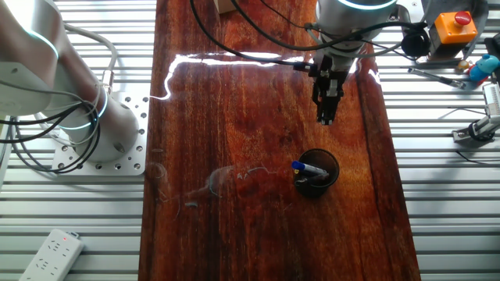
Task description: Put the pen into the pen holder
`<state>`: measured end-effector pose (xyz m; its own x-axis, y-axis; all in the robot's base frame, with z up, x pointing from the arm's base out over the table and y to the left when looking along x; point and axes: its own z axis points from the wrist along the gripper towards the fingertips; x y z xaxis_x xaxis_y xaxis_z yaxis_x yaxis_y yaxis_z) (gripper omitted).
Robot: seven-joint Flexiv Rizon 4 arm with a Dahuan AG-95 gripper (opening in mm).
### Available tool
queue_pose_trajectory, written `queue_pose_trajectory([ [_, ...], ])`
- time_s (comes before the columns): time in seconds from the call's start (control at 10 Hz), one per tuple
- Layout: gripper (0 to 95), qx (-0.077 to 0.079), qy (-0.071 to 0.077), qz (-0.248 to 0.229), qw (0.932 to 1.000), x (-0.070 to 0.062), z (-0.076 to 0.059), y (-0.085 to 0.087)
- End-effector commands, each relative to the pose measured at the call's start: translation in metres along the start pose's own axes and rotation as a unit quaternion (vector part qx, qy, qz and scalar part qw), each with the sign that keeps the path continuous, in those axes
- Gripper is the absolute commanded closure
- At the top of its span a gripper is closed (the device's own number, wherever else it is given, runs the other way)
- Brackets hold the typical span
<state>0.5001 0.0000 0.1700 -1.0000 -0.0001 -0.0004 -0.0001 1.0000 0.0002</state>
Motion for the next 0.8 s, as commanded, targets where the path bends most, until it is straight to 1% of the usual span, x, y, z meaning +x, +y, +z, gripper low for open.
queue_pose_trajectory([
  [0.1,0.0,0.000,0.000,0.000,1.0000,0.0001,0.0000,0.0000],
  [0.2,95.0,-0.030,-0.018,-0.082,0.9960,0.0001,-0.0001,0.0000],
  [0.8,95.0,-0.028,-0.018,-0.081,0.9961,0.0001,-0.0002,0.0000],
])
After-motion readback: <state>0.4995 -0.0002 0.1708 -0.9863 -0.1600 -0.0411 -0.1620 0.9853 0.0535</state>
